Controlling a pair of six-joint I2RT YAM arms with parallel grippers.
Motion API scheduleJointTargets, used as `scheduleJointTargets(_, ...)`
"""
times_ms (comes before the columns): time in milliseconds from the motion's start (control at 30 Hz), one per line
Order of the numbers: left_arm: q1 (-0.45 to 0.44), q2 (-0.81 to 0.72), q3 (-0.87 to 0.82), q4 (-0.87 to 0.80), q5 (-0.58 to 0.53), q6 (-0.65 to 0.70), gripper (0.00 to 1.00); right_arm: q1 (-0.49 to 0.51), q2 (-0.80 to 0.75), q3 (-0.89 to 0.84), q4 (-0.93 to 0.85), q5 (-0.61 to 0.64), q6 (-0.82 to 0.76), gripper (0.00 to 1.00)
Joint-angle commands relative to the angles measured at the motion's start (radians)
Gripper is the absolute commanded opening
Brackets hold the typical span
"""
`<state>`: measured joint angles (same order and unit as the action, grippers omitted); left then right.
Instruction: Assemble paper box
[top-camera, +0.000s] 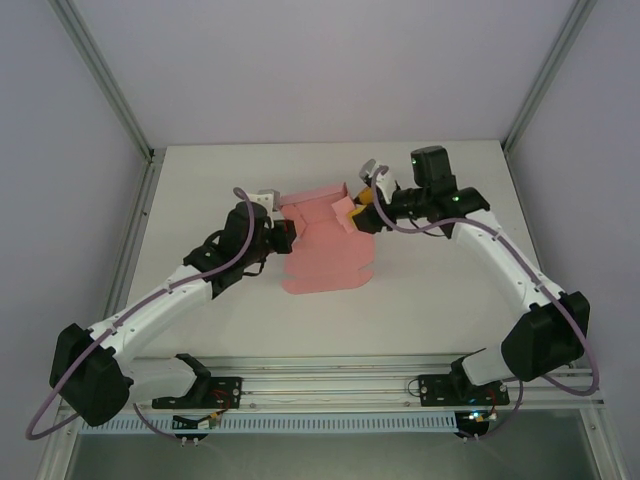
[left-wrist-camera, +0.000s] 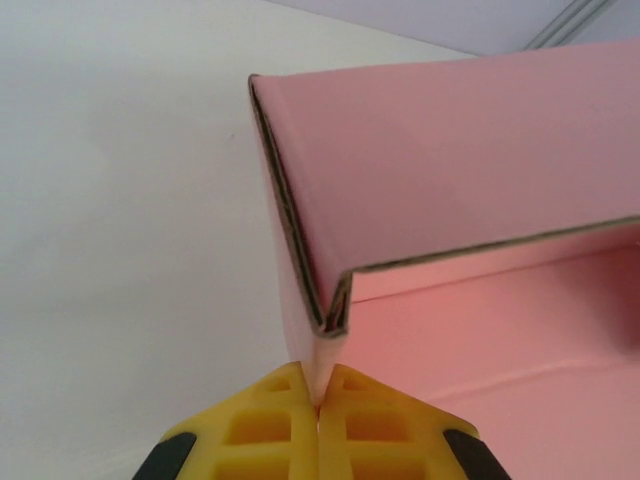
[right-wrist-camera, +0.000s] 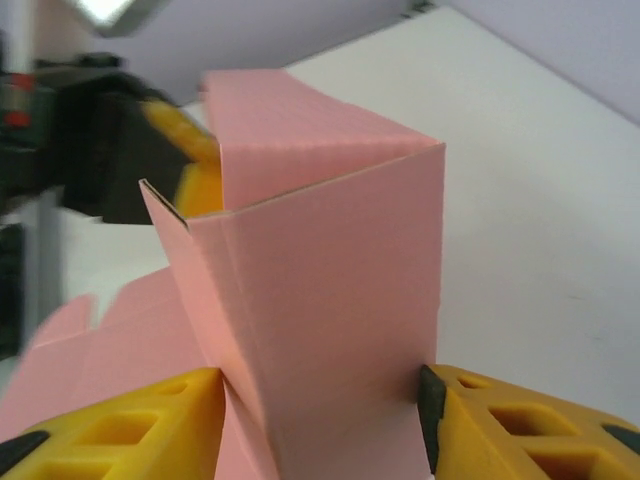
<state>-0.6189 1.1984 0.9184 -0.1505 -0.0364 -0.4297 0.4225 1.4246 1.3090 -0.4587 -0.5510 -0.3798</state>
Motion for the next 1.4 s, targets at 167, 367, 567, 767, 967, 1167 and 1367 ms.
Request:
scheduleJointTargets(167,-0.015,0.011,0.03,0.066,0.044,-0.063,0.0,0.174,0.027,-0.079,0.242,0.567,0.16,0.45)
scheduleJointTargets(367,-0.03,0.02,0.06,0.028,0.003,-0.099,0.0,0.249,0.117,-0.053,0.344,0.874,0.184,0.06)
scheduleJointTargets(567,-0.042,0.072,0.151,-0.162,-0.156,-0.299,0.0,0.33,0.222,0.005,0.368,1.335,0.246,0.0)
scheduleJointTargets(767,-0.064,0.081,0.242,-0.359,-0.239,-0.432,0.0,0.328,0.325,0.02,0.421,1.592,0.222,0.0)
scheduleJointTargets(967,-0.074,0.06,0.245,-0.382,-0.25,-0.486,0.0,0.317,0.398,0.069,0.375,1.598,0.219,0.0)
scheduleJointTargets(1167,-0.077,0.118,0.27,-0.4,-0.276,-0.468,0.0,0.312,0.312,0.032,0.32,1.339,0.335,0.0)
scheduleJointTargets(1367,-0.052,0.103,0.237,-0.36,-0.212,-0.414,0.14,0.291,0.214,-0.011,0.257,1.123,0.385,0.0)
